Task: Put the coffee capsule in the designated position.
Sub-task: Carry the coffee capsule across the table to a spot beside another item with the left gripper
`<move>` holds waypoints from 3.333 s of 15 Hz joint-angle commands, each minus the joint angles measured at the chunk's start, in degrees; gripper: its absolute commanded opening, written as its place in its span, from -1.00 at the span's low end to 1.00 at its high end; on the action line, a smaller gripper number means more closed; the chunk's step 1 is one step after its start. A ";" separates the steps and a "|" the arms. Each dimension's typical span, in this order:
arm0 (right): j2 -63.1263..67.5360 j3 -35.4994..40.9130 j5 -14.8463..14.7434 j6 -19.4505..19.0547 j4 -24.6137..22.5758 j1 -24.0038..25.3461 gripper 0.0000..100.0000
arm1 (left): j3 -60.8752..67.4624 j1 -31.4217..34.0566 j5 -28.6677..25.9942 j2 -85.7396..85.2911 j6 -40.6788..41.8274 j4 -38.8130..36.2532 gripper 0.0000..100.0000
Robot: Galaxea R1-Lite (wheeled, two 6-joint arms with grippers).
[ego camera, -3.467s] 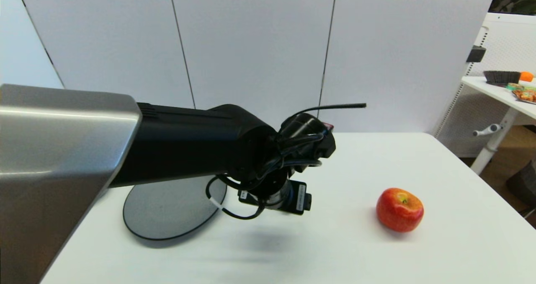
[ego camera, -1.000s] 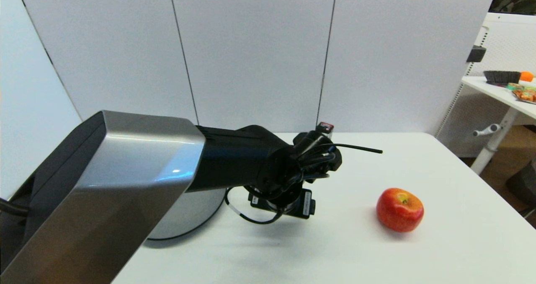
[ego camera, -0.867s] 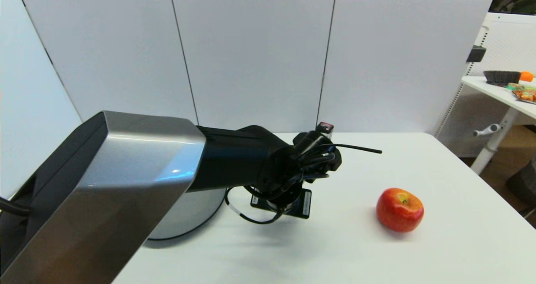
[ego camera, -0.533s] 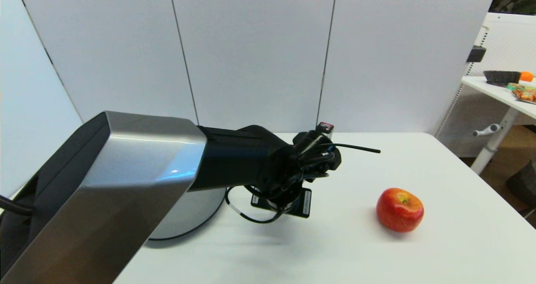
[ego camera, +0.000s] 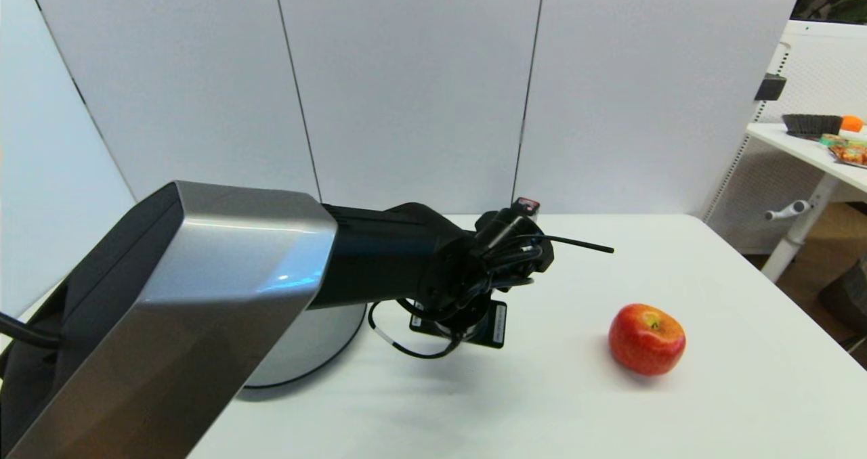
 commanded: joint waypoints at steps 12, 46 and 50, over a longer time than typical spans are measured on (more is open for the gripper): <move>-0.10 0.00 0.03 -0.03 -0.01 0.02 1.00 | 4.35 17.37 13.13 -37.22 9.79 13.81 -1.00; 0.07 0.00 0.03 -0.03 -0.01 -0.06 1.00 | 68.16 23.34 -9.37 -46.98 20.42 -18.53 -1.00; -0.10 0.00 0.03 -0.03 -0.01 0.02 1.00 | 68.16 22.99 -9.37 -46.37 20.25 -18.53 -1.00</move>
